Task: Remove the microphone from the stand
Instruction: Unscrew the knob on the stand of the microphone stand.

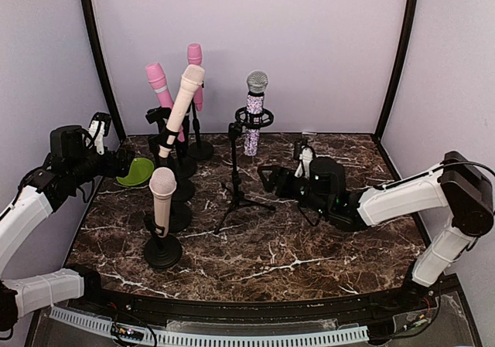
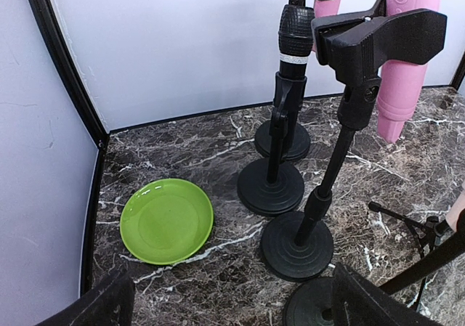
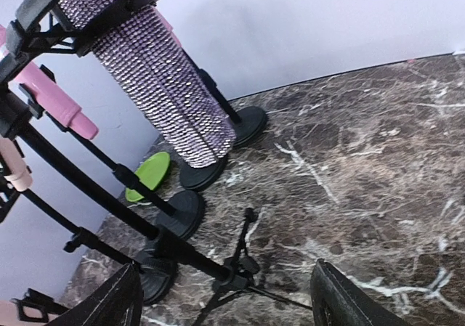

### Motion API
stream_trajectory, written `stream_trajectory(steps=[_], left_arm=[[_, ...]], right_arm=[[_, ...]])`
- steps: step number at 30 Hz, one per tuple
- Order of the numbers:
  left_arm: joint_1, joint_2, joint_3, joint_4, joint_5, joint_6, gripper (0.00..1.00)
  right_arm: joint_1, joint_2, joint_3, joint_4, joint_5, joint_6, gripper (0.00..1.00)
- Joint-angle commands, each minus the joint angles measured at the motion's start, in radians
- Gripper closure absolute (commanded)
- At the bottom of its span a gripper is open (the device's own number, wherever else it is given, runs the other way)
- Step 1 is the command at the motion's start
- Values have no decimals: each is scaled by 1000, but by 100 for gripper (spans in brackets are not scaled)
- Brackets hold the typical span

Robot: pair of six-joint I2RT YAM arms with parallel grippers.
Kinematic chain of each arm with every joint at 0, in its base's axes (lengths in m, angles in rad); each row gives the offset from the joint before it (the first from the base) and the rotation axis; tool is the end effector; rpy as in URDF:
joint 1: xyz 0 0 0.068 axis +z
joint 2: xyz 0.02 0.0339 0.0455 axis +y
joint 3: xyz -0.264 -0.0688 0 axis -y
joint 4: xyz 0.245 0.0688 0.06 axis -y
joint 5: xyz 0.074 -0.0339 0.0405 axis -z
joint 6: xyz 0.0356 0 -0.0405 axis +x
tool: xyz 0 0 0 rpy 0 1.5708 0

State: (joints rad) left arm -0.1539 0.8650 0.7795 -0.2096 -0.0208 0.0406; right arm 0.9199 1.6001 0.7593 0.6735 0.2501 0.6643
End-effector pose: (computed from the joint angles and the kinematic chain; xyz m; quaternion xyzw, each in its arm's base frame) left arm 0.2006 -0.0304 0.3214 0.0718 0.8001 -0.0254 0.5950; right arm 0.2147 0.2674 0.2168 -0.0167 0.7618 0.3890 0.5177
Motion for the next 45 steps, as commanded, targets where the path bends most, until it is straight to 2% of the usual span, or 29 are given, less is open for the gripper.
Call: stream_trajectory(steps=[1, 5, 9, 20, 34, 45], left_arm=[[7, -15, -6, 16, -3, 9, 4], [7, -19, -7, 16, -5, 9, 4], [7, -21, -6, 16, -7, 9, 4], [7, -22, -7, 16, -8, 10, 4], [7, -21, -8, 16, -5, 9, 4], [7, -21, -8, 18, -4, 10, 4]], right_arm=[[-1, 45, 23, 144, -177, 170, 19], [-14, 112, 43, 197, -244, 234, 20], [-26, 186, 68, 249, -313, 261, 25], [-24, 275, 171, 193, -380, 259, 39], [-23, 307, 181, 213, -362, 271, 60], [-24, 307, 191, 178, -335, 272, 65]])
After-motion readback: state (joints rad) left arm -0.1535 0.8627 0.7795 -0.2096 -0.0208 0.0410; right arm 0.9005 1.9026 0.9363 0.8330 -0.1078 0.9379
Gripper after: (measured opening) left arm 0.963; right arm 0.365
